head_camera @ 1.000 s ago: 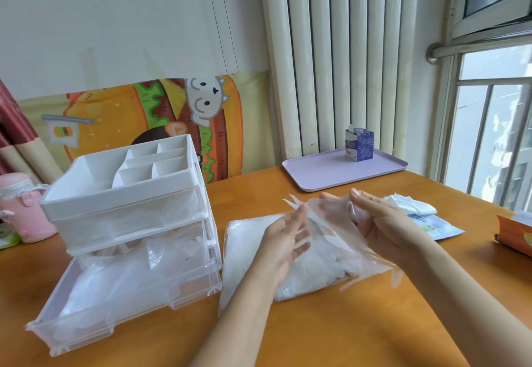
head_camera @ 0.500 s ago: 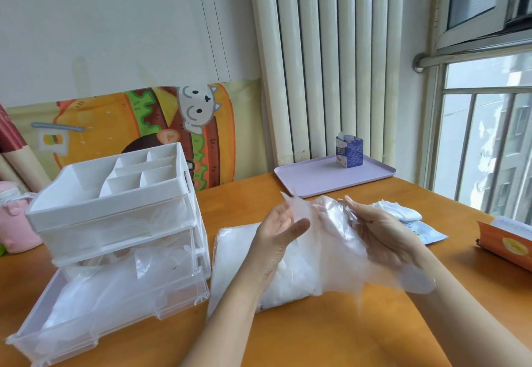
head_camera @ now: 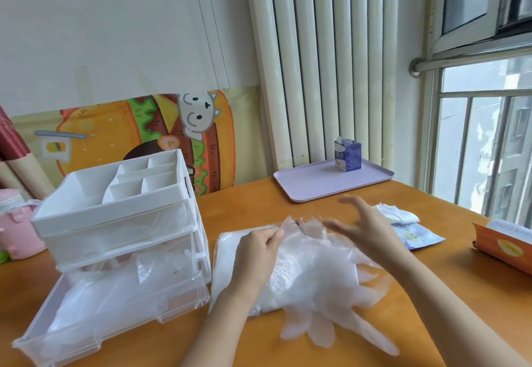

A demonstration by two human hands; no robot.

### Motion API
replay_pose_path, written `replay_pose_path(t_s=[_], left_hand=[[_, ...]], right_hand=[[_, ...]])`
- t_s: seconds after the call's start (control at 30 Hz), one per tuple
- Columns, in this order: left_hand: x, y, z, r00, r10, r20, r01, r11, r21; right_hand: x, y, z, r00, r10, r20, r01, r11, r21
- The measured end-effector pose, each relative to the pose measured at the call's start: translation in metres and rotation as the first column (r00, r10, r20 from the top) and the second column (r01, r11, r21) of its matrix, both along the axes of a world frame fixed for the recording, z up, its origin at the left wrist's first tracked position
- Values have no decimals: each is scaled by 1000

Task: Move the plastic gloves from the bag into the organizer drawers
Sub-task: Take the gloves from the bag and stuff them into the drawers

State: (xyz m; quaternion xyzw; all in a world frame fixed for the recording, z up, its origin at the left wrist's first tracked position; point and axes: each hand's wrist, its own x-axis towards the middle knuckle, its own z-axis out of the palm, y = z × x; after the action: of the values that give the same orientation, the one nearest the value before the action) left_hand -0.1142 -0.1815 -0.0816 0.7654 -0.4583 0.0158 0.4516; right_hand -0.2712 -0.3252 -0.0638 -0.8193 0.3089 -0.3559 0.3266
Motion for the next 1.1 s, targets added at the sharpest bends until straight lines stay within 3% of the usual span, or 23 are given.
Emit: replay_pose_path(t_s=[0.1,0.2,0.3,0.43,0.63,0.73,0.83,0.93,1.0,1.1], left_hand=[[-11,3,11,996,-79,-47,75,993,-94],[-18,4,20,991,-130,-29,126,986,-109],[-23,6,26,995,-97,37,102,984,-143],[-29,11,48,988,-128,85,145,961,-237],[-25,35,98,988,-106,112,133,953,-272],[-19,57,113,990,-86,114,116,949,-295],[-7,80,124,996,-38,80,62,943,-326],[9,105,132,998,49,32,-36,943,-330],[22,125,134,987,153,42,-131,936,-327],[41,157,127,958,270,91,-237,933,-269]], right_hand=[[9,21,-1,972,237,-9,-236,967,-94],[18,33,-4,948,310,77,-299,945,-130],[15,33,0,918,354,179,-358,934,-13],[6,26,10,872,462,159,-482,867,127],[-1,28,12,869,469,156,-494,826,271],[-2,38,14,784,526,328,-620,682,387],[5,52,20,697,462,548,-716,500,488],[18,70,26,685,406,605,-728,418,543],[32,81,31,709,388,589,-705,405,582],[54,98,44,750,397,529,-662,463,590]])
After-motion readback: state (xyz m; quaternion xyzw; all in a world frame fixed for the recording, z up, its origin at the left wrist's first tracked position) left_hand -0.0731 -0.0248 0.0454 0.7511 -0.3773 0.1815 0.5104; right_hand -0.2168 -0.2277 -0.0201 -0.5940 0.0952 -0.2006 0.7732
